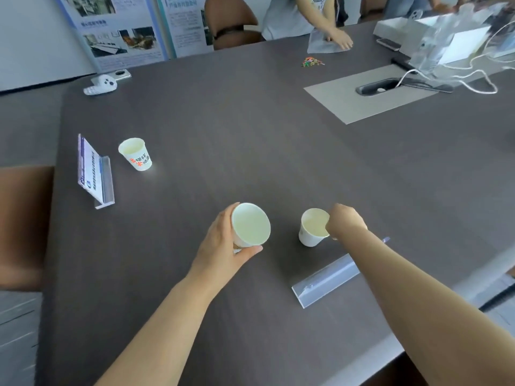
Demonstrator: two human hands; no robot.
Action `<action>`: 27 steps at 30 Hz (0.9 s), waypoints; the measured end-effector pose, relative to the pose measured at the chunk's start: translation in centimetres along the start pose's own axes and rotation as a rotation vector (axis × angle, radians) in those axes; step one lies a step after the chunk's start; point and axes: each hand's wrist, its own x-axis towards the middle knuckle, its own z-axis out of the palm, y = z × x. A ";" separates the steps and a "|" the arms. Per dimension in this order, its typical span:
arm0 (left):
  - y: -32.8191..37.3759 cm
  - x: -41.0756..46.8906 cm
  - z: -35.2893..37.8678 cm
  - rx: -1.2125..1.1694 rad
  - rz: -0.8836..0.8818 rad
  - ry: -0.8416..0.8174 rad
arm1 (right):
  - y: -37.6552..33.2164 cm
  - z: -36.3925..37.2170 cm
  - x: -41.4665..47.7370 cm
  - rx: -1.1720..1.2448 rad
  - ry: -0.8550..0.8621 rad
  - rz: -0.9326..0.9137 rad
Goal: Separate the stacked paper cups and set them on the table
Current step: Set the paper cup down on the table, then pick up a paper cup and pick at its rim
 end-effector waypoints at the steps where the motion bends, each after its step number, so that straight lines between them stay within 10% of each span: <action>1: 0.1 0.1 0.1 -0.005 0.000 -0.004 | 0.0 0.0 0.1 -0.007 -0.012 0.000; 11: 1.8 -1.0 0.5 -0.020 0.114 -0.038 | 0.2 -2.8 -5.4 0.199 0.241 -0.138; 16: 4.2 -3.3 0.8 -0.136 0.327 -0.086 | 0.3 -3.5 -14.9 0.699 0.010 -0.376; 27: 16.8 -12.4 9.0 -0.213 0.679 -0.325 | 16.4 -4.7 -29.3 0.582 0.438 -0.205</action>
